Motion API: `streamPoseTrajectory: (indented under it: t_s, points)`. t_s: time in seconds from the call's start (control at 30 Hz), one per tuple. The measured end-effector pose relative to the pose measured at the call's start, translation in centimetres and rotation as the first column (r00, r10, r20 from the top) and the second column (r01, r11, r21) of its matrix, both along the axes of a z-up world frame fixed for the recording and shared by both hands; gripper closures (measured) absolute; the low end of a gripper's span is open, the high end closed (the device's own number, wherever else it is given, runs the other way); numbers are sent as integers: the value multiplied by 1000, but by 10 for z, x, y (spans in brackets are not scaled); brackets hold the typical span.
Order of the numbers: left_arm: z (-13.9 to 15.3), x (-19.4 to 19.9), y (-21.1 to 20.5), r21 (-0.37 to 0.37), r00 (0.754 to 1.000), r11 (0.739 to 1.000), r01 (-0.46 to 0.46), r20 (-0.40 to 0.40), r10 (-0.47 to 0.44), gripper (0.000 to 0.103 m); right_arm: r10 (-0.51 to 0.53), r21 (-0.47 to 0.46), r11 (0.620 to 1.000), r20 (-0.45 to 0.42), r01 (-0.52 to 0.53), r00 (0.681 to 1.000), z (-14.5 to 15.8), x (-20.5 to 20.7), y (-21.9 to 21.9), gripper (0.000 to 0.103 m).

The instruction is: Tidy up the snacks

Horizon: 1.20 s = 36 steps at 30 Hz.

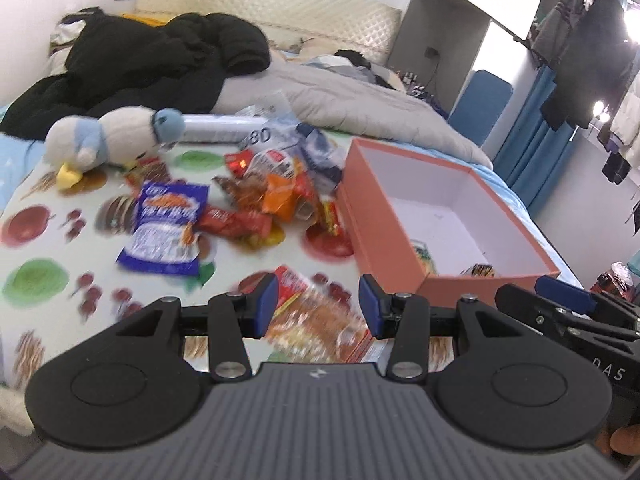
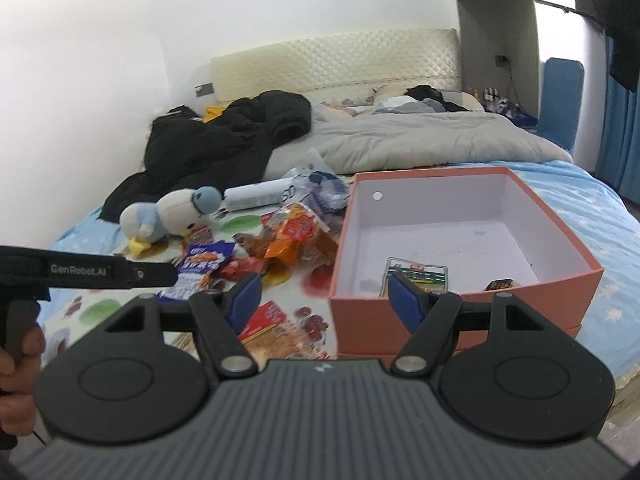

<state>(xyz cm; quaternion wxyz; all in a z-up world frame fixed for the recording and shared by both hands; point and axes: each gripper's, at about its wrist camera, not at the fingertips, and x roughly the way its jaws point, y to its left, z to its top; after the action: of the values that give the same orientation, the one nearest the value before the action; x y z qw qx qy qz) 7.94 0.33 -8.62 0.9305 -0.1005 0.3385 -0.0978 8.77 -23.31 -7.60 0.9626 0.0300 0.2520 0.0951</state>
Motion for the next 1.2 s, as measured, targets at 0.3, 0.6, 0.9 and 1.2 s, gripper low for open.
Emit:
streamPoseTrajectory:
  t_s: [0.3,0.6,0.9,1.2]
  points:
    - [-27,-2,35,3,995,996,-85,-54,85,33,82,-88,993,-4,-82,997,-11,-9,41,32]
    - [-65,47,73,61,980,985,-161,-110,167,16,122,-218,968,-4,-120,993,-41,25,89,42]
    - [-99,108,114,87,958,974,-208,-181,221,6,89,-350,932,-36,-96,995,-80,86,127,55]
    - [-130,175,120,119,957,976,-184,-205,205,6,-28,-450,893,-68,-6,997,-126,156,143,65]
